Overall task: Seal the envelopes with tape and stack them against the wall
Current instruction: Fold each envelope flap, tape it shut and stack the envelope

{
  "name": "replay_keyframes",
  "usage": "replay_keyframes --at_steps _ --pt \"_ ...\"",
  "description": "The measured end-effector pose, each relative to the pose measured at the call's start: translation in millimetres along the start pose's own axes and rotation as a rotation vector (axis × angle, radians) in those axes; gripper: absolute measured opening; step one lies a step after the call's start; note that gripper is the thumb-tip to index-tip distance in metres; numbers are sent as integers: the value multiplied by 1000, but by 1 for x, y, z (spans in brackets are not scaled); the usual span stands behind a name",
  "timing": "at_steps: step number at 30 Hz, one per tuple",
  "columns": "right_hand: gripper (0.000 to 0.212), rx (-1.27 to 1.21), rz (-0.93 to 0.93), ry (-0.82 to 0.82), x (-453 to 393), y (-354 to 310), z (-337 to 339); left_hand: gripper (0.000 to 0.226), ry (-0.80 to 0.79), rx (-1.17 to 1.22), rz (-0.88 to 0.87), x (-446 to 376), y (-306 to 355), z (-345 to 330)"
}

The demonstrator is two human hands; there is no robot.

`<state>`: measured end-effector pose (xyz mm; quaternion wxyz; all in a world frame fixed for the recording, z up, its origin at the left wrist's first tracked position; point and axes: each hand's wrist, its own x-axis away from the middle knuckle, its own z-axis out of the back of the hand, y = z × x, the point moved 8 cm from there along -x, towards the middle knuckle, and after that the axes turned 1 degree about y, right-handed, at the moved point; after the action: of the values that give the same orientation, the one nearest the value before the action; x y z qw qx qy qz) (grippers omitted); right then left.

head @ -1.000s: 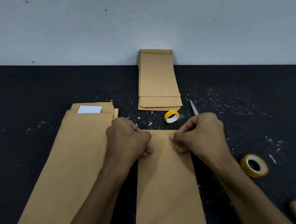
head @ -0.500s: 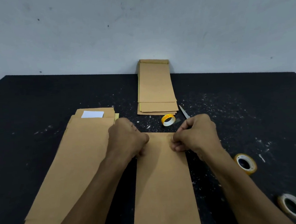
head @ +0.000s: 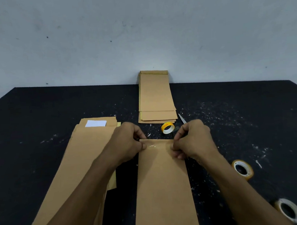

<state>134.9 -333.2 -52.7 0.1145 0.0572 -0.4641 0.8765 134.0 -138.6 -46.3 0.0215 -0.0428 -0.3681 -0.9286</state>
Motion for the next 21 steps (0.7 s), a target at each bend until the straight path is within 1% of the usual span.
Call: replay_keyframes --at_steps 4,7,9,10,13,15,17,21 --pt "17 -17 95 32 6 1 6 9 25 153 0 2 -3 11" --pt "17 -161 110 28 11 4 13 12 10 333 14 5 -4 23" --pt "21 -291 64 -44 15 6 13 14 28 417 22 5 -4 35" --pt "23 -311 45 -104 16 6 12 14 47 446 21 4 -3 42" --pt "19 -209 37 -296 22 3 9 16 92 505 3 0 3 64" --pt "15 -195 58 -385 25 -1 7 18 105 536 -18 -4 9 75" --pt "14 -240 85 -404 24 -8 9 19 104 569 -40 -9 17 82" --pt "18 -372 115 -355 12 -23 18 20 77 647 -31 -20 27 83"
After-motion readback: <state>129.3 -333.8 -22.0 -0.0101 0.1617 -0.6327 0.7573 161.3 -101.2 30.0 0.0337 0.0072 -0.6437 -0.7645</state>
